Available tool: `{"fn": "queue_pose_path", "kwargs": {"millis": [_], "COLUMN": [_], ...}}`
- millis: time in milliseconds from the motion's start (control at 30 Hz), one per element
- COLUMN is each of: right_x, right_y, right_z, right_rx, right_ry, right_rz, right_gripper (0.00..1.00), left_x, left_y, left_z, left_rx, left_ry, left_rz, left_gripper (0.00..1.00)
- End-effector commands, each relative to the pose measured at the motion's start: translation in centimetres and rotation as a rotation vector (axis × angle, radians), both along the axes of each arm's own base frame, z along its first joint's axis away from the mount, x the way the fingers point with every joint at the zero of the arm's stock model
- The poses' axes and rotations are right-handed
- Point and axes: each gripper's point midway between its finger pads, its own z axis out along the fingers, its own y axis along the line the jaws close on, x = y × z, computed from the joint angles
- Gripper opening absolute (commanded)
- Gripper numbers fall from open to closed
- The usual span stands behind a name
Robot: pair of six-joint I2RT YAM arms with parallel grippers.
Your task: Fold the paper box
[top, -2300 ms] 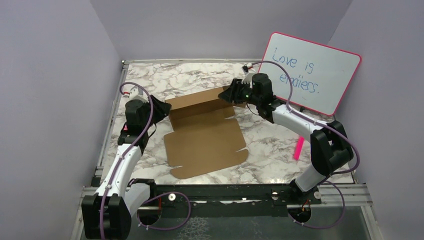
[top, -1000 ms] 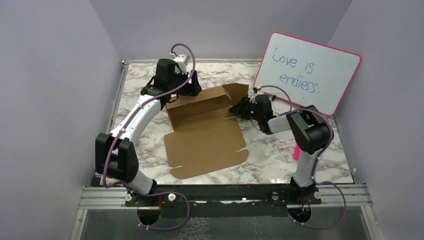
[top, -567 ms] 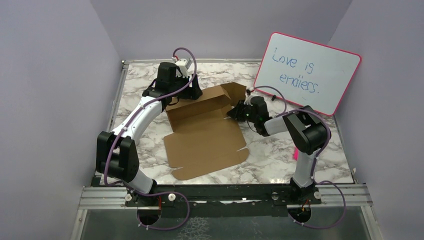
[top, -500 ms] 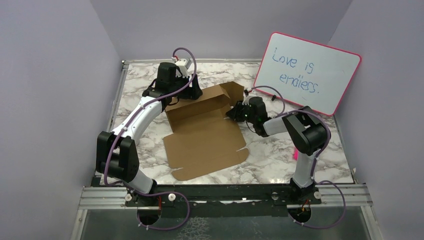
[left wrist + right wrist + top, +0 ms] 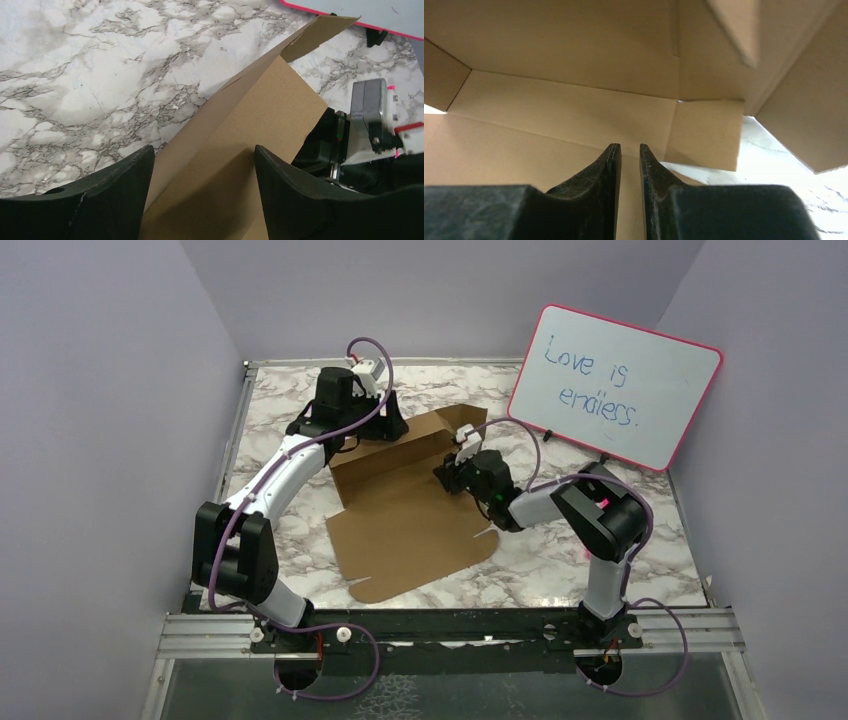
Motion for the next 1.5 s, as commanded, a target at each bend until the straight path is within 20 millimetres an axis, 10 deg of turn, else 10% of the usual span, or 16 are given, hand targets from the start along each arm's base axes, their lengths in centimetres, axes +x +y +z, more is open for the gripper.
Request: {"fn": "queue_pose_path", "kwargs": {"millis": [0, 467, 967, 1467], "right_x": [1.1, 2.0, 3.4, 1.9], "right_y": [0.4, -5.2, -3.2, -0.2], "right_z": [1.9, 0.3, -1.6, 0.7], "right_rx": [-0.032, 0.269, 0.358, 0.277], "right_ry": [-0.146, 0.107, 0.172, 0.035], "right_rz": [-0.033, -0.265, -0.214, -0.017], "right_gripper": [0.26, 0.46, 0.41, 0.25], "left_x": [-0.7, -0.7, -0.7, -1.1], "left_y": [-0.7, -0.5, -0.6, -1.3], "left_z": [-0.9, -0.8, -1.1, -1.2], "left_rx": [-0.020, -0.013, -0.016, -0.041], "left_ry": [0.037, 0.030, 0.042, 0.061], "left_rz": [-0.031, -0.023, -0.030, -0.065], "left_gripper": [0.73, 0.73, 0.73, 0.73]}}
